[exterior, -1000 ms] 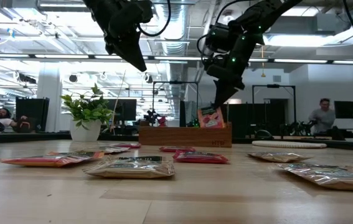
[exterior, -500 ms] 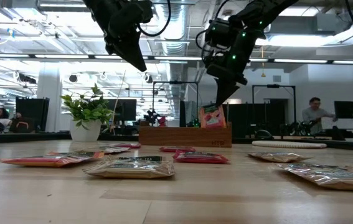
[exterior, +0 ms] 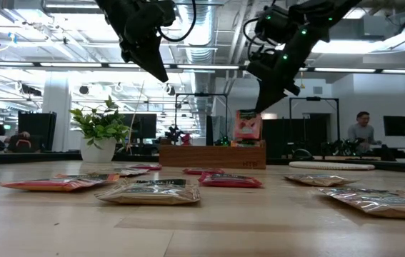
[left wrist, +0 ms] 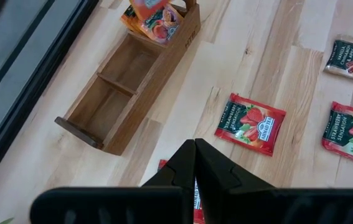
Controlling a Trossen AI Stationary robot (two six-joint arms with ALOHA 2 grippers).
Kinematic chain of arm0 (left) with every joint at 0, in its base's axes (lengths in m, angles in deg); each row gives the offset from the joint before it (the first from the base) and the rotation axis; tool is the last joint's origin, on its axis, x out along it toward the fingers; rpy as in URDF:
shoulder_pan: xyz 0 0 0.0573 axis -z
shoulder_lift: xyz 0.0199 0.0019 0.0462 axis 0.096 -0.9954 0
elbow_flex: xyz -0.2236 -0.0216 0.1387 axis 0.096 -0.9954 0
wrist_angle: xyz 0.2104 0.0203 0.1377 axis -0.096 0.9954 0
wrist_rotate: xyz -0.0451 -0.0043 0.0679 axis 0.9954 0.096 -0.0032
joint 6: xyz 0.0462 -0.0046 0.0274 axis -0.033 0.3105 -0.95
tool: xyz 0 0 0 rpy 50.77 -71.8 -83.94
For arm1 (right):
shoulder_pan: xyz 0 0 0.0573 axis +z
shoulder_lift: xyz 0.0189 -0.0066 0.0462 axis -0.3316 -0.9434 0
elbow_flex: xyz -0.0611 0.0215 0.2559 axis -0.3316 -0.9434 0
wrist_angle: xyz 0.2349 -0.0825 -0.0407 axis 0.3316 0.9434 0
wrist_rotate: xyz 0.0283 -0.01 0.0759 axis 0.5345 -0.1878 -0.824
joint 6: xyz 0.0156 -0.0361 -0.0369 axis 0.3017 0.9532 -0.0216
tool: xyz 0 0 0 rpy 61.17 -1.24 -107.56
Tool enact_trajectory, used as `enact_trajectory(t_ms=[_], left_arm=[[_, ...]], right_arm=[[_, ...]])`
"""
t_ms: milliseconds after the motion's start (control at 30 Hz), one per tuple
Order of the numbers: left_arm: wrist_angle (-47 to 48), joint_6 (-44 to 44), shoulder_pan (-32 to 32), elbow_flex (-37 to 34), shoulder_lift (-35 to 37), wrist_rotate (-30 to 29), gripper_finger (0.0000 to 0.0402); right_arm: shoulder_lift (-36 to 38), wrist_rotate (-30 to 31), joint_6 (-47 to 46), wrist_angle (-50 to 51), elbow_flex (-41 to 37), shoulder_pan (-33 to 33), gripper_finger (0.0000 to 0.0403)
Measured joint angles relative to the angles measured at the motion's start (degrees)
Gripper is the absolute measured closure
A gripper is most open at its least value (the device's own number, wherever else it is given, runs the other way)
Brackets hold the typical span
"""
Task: Pick & Place Tea
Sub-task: Put the orange tea bag into the right section of the wooden organizer
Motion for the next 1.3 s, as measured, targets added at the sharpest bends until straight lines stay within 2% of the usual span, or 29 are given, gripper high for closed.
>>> enact_trajectory(t_ms=[200, 567, 1100, 1300], left_arm=[[0.0, 0.0, 0.0, 0.0, 0.0, 0.0, 0.0401], [-0.3, 0.1, 0.0, 0.0, 0.0, 0.0, 0.0401], [-2.6, 0.1, 0.0, 0.0, 0.0, 0.0, 0.0401], [-2.9, 0.3, 0.0, 0.0, 0.0, 0.0, 0.0401]], right_arm=[[1.2, 0.7, -0.3, -1.6, -3.3, 0.5, 0.0403], [0.5, -0.3, 5.1, -4.7, -3.6, -0.7, 0.0403], [0.5, -12.1, 12.1, -4.6, -3.6, -6.0, 0.0403], [-1.8, -14.2, 13.3, -4.3, -3.5, -6.8, 0.0403]])
